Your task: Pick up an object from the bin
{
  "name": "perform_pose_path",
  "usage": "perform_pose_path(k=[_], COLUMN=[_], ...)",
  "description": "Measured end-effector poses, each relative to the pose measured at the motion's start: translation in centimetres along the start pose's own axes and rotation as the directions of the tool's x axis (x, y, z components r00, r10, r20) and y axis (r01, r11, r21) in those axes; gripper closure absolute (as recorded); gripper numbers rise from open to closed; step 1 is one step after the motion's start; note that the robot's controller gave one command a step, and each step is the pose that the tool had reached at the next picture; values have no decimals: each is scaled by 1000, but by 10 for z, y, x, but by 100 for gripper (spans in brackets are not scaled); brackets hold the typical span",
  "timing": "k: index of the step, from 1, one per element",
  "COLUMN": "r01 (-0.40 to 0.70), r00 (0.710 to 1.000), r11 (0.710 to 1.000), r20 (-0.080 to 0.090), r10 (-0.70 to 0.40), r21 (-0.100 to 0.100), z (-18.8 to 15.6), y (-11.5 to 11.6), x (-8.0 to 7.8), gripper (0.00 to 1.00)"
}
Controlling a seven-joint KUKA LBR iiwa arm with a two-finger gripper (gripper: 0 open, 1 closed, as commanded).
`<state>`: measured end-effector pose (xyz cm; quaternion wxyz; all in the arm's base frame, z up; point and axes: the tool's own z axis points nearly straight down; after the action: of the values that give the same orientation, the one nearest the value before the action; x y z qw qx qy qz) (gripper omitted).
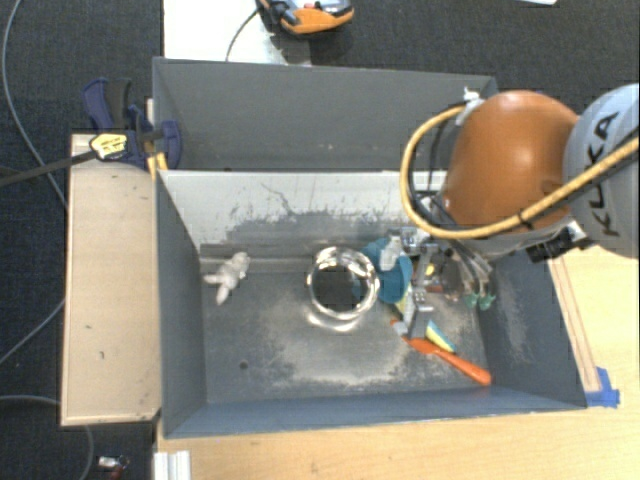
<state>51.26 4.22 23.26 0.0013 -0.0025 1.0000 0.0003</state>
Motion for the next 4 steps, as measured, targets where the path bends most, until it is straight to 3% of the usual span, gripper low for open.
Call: perform_pose_path(k=[1, 2, 3, 4], r01=[-87, -154, -201, -215], r00=[996, 988, 980, 977], r11=[996, 988, 980, 977], r20=[4, 7, 7, 8], r10=[87, 154, 201, 215], r21=[-1, -2, -3, -4], z=[62, 95, 115, 145], y=[11, 19, 13, 29], x=[-20, -36, -37, -47], gripper=[0, 0, 0, 0])
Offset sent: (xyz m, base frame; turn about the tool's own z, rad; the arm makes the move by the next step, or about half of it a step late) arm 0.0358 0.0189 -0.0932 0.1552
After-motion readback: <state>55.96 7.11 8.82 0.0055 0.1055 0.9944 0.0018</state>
